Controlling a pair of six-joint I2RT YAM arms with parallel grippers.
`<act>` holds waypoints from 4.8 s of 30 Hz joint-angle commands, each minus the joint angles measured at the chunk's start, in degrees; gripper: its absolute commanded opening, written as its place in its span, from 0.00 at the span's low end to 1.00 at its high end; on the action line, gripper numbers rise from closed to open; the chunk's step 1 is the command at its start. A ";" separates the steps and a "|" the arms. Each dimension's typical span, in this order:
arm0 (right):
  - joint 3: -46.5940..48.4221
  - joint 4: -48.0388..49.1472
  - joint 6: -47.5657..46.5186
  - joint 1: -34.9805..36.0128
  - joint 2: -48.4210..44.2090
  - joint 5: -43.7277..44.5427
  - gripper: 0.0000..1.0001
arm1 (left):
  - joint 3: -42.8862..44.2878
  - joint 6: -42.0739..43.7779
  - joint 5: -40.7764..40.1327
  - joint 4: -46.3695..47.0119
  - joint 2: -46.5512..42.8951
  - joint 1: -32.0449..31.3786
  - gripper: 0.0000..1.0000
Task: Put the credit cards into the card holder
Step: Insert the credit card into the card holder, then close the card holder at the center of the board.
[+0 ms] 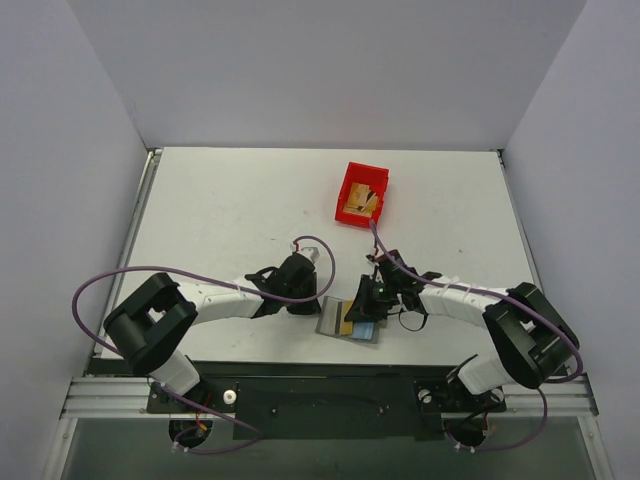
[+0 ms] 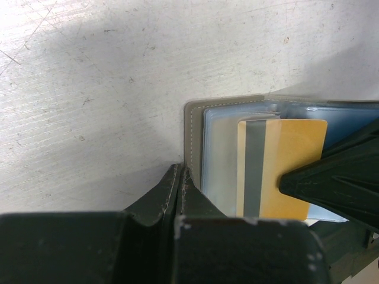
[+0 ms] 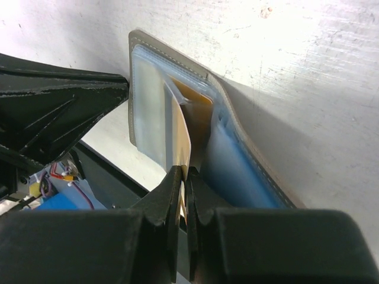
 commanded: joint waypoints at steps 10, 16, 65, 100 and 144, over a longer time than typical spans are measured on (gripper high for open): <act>-3.43 11.78 6.16 0.81 6.44 1.81 0.00 | -1.61 1.74 -1.11 -4.55 3.02 -0.14 0.00; -1.32 10.48 6.43 1.78 6.98 2.51 0.00 | -2.05 1.65 -1.02 -4.20 2.84 -0.14 0.00; 16.61 -19.08 -5.97 6.70 9.52 18.08 0.00 | -0.73 2.27 0.56 -3.23 4.16 -0.14 0.00; 16.09 -43.06 -2.10 6.27 -5.07 41.18 0.65 | -0.12 2.88 0.74 -3.32 3.99 -0.14 0.00; 17.06 -33.86 -7.54 4.07 -14.73 27.16 0.00 | 0.41 2.27 1.35 -3.06 4.51 -0.23 0.00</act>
